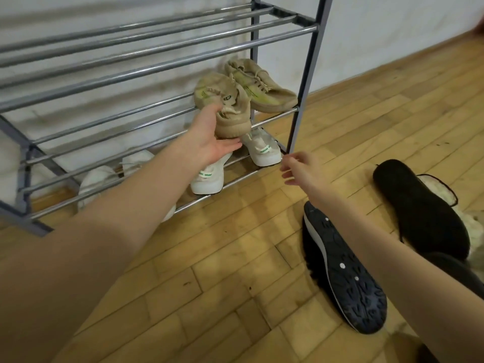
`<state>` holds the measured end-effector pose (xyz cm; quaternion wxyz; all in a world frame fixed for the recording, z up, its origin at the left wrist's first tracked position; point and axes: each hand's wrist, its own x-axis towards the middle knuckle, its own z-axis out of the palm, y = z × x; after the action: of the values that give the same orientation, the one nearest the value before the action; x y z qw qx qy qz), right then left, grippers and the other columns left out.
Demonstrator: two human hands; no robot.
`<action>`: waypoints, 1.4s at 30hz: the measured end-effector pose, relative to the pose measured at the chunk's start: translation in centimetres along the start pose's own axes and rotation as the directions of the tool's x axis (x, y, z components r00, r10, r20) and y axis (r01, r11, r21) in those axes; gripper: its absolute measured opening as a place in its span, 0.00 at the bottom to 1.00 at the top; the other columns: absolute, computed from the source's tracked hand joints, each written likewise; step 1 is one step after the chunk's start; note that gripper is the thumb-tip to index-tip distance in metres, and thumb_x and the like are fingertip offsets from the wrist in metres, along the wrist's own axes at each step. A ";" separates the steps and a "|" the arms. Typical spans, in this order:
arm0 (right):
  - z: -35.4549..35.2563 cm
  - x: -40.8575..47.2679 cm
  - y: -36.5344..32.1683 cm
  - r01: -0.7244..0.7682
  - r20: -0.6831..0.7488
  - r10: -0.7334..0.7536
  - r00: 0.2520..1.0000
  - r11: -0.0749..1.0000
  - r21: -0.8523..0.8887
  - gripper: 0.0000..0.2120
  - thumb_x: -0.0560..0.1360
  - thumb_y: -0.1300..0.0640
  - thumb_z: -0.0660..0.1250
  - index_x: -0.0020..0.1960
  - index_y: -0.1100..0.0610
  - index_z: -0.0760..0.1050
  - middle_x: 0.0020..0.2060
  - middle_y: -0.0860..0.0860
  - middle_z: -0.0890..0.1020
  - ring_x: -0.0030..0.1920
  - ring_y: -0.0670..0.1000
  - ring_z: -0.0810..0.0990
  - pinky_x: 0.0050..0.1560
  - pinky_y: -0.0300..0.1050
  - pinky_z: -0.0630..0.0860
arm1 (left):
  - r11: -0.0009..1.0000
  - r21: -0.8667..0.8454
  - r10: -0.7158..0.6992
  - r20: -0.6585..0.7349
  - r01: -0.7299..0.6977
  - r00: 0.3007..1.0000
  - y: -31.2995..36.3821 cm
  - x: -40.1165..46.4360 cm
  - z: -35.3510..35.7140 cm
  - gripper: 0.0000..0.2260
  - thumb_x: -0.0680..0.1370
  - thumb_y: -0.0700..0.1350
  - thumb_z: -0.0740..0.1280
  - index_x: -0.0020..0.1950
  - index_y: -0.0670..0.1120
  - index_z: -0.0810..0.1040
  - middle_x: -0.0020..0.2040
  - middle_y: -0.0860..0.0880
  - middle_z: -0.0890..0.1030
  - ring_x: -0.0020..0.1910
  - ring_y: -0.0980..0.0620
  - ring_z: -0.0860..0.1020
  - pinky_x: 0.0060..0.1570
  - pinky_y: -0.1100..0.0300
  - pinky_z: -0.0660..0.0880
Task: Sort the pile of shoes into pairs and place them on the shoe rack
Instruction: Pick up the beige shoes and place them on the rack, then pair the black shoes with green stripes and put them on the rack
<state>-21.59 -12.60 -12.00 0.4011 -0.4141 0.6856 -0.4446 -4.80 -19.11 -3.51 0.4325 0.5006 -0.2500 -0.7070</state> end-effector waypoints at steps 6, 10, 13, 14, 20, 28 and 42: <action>-2.5 -2.8 2.2 0.014 0.007 -0.013 1.000 0.975 -0.222 0.10 0.81 0.57 0.58 0.58 0.61 0.72 0.47 0.55 0.80 0.44 0.51 0.79 0.45 0.48 0.79 | 0.858 0.467 0.278 -0.067 -0.216 0.958 -3.7 -2.2 -1.5 0.04 0.76 0.42 0.63 0.50 0.48 0.74 0.51 0.49 0.77 0.55 0.47 0.76 0.57 0.50 0.76; -5.4 -5.2 4.6 0.078 0.006 -0.088 0.996 0.849 -0.522 0.11 0.79 0.57 0.61 0.60 0.59 0.72 0.51 0.54 0.77 0.50 0.53 0.77 0.49 0.46 0.75 | 0.660 0.680 0.454 -0.021 -0.320 0.891 -7.8 -2.8 -2.9 0.14 0.74 0.41 0.64 0.59 0.47 0.75 0.55 0.49 0.78 0.53 0.50 0.76 0.55 0.48 0.77; -6.9 -7.2 7.2 0.056 0.022 -0.057 0.998 0.722 -0.690 0.17 0.79 0.56 0.63 0.66 0.60 0.68 0.59 0.58 0.72 0.59 0.56 0.71 0.54 0.43 0.67 | 0.581 0.745 0.354 0.131 -0.327 0.926 -10.6 -2.4 -3.9 0.11 0.75 0.38 0.64 0.56 0.47 0.75 0.51 0.49 0.79 0.52 0.51 0.78 0.55 0.47 0.77; -7.1 -7.8 8.2 0.006 -0.008 -0.016 1.000 0.699 -0.715 0.20 0.78 0.55 0.63 0.68 0.60 0.65 0.62 0.59 0.70 0.62 0.57 0.69 0.57 0.44 0.67 | 0.554 0.766 0.314 0.170 -0.326 0.934 -11.2 -2.4 -4.1 0.10 0.75 0.37 0.64 0.54 0.48 0.75 0.51 0.49 0.80 0.51 0.50 0.78 0.55 0.47 0.77; -7.2 -12.2 13.0 -0.300 -0.225 0.200 0.954 0.696 -0.652 0.36 0.74 0.43 0.68 0.75 0.51 0.55 0.70 0.59 0.61 0.72 0.60 0.59 0.71 0.57 0.62 | 0.402 0.823 0.186 0.356 -0.401 0.916 -12.7 -2.4 -3.1 0.11 0.74 0.35 0.63 0.42 0.50 0.79 0.45 0.49 0.83 0.47 0.50 0.82 0.48 0.54 0.78; -4.9 -16.6 15.7 -0.374 -0.352 0.196 0.915 0.737 -0.562 0.48 0.67 0.36 0.72 0.77 0.44 0.49 0.76 0.55 0.49 0.76 0.60 0.49 0.75 0.59 0.54 | 0.180 0.893 -0.067 0.429 -0.412 0.901 -16.6 -1.0 0.2 0.06 0.75 0.41 0.65 0.48 0.49 0.79 0.49 0.49 0.80 0.52 0.48 0.78 0.55 0.48 0.77; -9.7 -24.2 12.6 -0.539 0.016 0.654 0.756 0.608 0.583 0.22 0.71 0.41 0.68 0.55 0.57 0.80 0.52 0.58 0.84 0.52 0.60 0.82 0.54 0.52 0.77 | 0.449 0.875 -0.343 0.357 -0.182 0.869 -20.2 -2.3 -3.0 0.38 0.73 0.64 0.64 0.77 0.51 0.55 0.75 0.47 0.64 0.70 0.46 0.67 0.67 0.48 0.68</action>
<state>-25.04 15.77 -16.71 0.5578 0.0208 0.6608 -0.5017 -9.03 -6.71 -19.39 -0.0074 0.4678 -0.6567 -0.5915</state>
